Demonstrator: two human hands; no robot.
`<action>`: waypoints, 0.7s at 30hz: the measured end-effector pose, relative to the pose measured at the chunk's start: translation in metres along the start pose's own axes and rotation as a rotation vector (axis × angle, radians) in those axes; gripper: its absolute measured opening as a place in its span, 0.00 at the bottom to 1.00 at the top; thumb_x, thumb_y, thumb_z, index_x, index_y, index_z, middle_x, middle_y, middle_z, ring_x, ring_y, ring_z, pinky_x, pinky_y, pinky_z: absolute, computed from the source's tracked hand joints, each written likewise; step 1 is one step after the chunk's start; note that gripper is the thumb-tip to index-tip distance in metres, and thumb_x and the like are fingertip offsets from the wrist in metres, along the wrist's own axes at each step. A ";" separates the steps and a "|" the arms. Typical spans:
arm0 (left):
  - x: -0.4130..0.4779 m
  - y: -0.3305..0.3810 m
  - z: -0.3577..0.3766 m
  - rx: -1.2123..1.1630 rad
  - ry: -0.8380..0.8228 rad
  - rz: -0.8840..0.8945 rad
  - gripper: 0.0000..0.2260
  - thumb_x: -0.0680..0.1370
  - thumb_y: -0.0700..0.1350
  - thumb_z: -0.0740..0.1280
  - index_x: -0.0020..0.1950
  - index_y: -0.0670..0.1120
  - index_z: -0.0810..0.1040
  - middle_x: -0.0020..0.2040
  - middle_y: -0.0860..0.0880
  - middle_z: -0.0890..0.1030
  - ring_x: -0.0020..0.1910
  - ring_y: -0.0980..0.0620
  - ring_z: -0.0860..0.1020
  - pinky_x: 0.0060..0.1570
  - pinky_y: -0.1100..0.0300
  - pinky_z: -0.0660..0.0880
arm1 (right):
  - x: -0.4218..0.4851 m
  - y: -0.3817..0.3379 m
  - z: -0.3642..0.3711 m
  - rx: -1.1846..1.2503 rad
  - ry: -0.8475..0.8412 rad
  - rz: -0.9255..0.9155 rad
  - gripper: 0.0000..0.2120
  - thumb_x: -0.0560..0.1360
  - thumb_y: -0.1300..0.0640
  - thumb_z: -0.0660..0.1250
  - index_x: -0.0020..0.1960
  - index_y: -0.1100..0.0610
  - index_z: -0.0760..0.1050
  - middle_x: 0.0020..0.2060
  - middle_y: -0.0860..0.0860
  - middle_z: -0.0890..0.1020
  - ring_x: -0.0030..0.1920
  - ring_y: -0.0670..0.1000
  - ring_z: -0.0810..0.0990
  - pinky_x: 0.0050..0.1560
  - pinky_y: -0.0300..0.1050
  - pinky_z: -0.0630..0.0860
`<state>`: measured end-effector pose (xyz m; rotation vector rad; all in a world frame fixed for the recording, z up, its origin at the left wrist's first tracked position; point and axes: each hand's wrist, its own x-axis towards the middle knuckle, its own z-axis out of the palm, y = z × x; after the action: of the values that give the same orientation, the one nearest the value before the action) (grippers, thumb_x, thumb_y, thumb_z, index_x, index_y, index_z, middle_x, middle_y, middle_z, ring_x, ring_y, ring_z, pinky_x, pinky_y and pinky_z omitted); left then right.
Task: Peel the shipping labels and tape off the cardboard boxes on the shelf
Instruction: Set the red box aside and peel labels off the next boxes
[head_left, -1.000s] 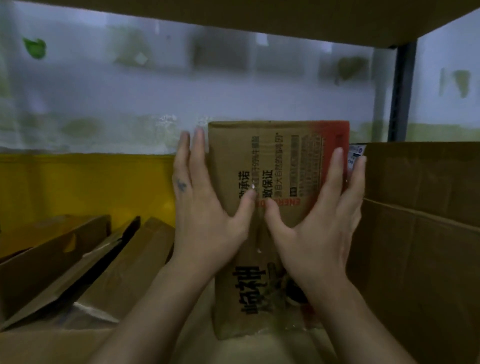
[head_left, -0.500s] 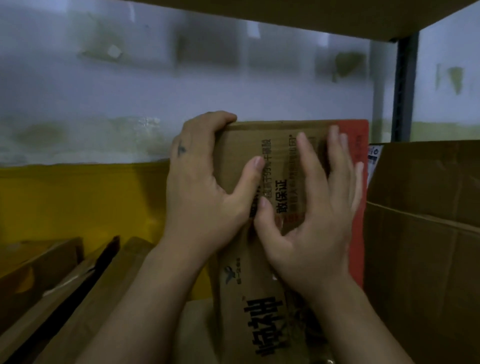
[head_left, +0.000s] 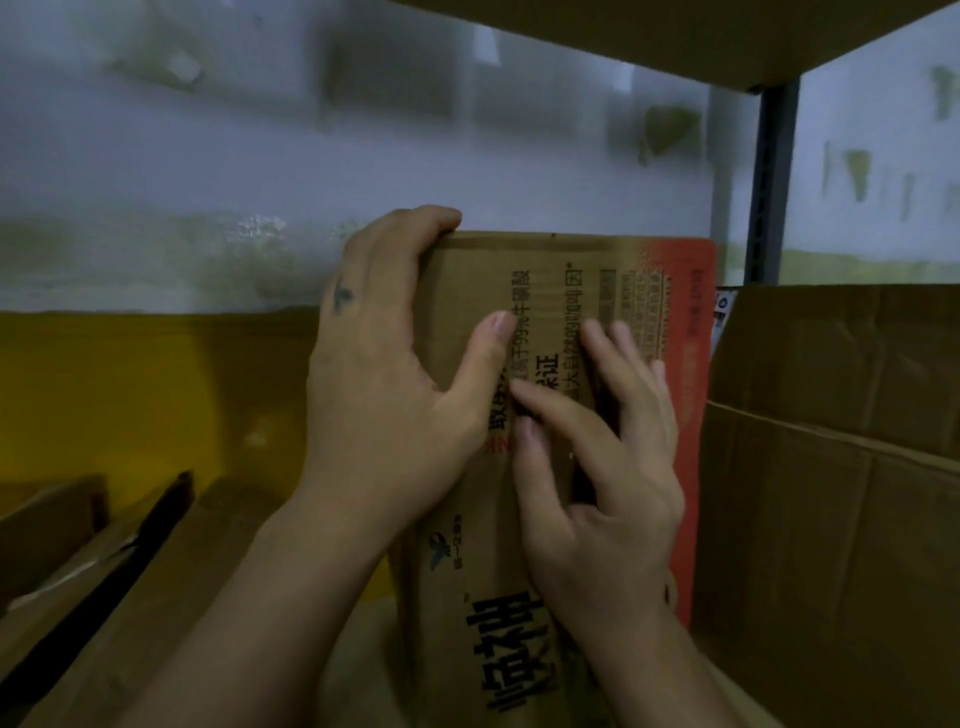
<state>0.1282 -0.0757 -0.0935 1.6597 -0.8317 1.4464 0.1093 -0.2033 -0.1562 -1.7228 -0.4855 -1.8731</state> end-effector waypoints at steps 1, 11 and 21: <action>0.000 0.000 0.000 0.002 0.003 -0.001 0.22 0.76 0.49 0.68 0.68 0.45 0.70 0.63 0.55 0.69 0.62 0.54 0.71 0.63 0.59 0.70 | -0.001 0.001 -0.001 0.005 -0.007 0.001 0.10 0.75 0.59 0.67 0.55 0.52 0.79 0.67 0.57 0.73 0.72 0.57 0.67 0.71 0.66 0.60; -0.004 0.007 0.002 -0.022 -0.008 -0.059 0.23 0.77 0.47 0.68 0.70 0.45 0.69 0.66 0.49 0.71 0.64 0.54 0.71 0.64 0.58 0.70 | -0.012 0.001 -0.002 -0.011 -0.060 0.047 0.13 0.78 0.57 0.62 0.61 0.47 0.74 0.70 0.53 0.69 0.75 0.53 0.62 0.76 0.59 0.55; 0.004 -0.004 -0.013 -0.035 -0.121 -0.035 0.25 0.75 0.54 0.70 0.70 0.51 0.69 0.65 0.55 0.71 0.64 0.58 0.71 0.58 0.48 0.76 | -0.013 0.001 -0.004 0.012 -0.131 0.079 0.16 0.76 0.53 0.62 0.64 0.46 0.72 0.73 0.53 0.65 0.77 0.51 0.57 0.77 0.54 0.48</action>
<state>0.1261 -0.0621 -0.0889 1.7403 -0.8856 1.3107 0.1073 -0.2045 -0.1694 -1.8371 -0.4709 -1.7073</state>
